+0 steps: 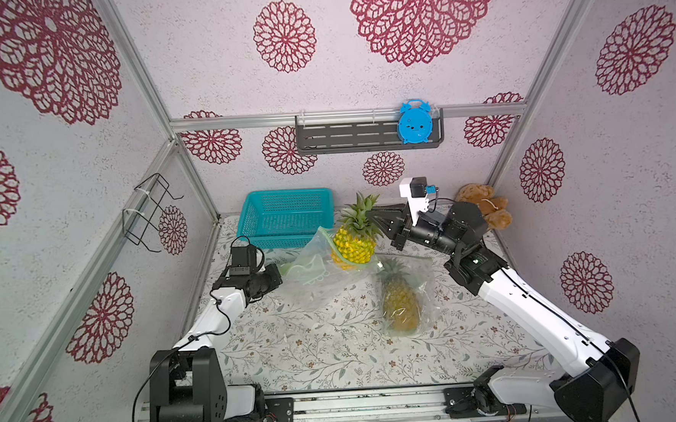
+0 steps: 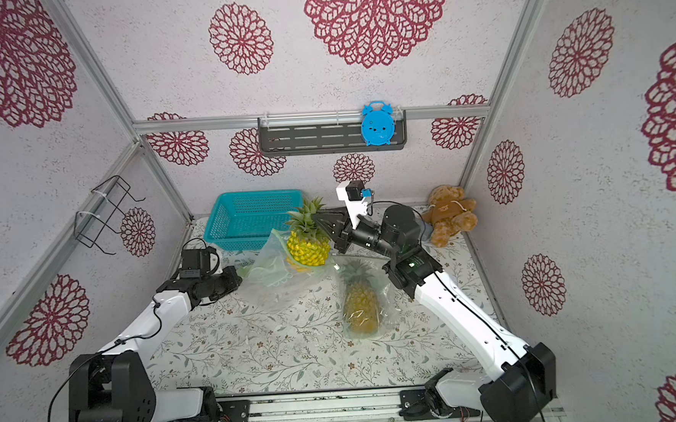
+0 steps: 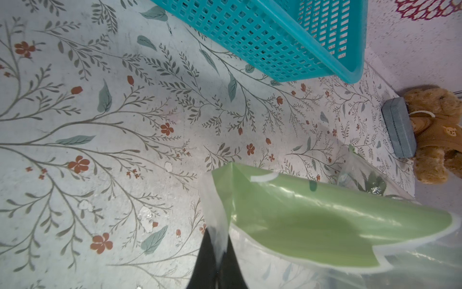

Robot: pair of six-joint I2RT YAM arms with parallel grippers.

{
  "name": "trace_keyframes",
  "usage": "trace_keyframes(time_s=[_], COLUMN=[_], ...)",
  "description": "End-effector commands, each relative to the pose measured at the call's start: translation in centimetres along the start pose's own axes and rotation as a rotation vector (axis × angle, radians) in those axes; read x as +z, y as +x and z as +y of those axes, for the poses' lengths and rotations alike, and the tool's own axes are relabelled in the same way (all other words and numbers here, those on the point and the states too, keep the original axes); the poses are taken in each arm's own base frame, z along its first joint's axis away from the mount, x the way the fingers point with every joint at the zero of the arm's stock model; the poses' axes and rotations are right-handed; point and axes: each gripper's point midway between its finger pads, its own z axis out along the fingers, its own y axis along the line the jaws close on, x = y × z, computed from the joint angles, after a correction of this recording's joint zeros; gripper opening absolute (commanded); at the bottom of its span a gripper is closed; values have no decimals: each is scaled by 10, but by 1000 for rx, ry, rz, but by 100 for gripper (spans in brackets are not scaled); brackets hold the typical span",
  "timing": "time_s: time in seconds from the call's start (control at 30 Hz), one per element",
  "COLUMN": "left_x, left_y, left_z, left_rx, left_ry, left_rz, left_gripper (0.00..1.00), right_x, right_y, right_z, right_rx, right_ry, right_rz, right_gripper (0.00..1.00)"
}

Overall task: Open the zip-top bag and take out the pineapple
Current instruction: Pick up the pineapple from the zipper food storage bag.

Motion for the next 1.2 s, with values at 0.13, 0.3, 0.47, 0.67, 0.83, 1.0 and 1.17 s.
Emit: trace_keyframes(time_s=[0.13, 0.3, 0.47, 0.67, 0.83, 1.0, 1.17], left_x=[15, 16, 18, 21, 20, 9, -13], left_y=[8, 10, 12, 16, 15, 10, 0], left_z=[7, 14, 23, 37, 45, 48, 44], left_rx=[21, 20, 28, 21, 27, 31, 64], left_ry=[-34, -76, -124, -194, -245, -287, -313], left_rz=[69, 75, 90, 110, 113, 107, 91], left_gripper=[0, 0, 0, 0, 0, 0, 0], right_x=[-28, -39, -49, -62, -70, -76, -83], right_y=[-102, -109, -116, -122, -131, -130, -122], right_z=[47, 44, 47, 42, 46, 30, 5], right_rx=[-181, -194, -207, -217, -235, -224, -190], right_ry=[-99, -41, -26, 49, 62, 168, 312], right_rz=[-284, -333, -369, -415, -439, -439, -405], right_gripper=[0, 0, 0, 0, 0, 0, 0])
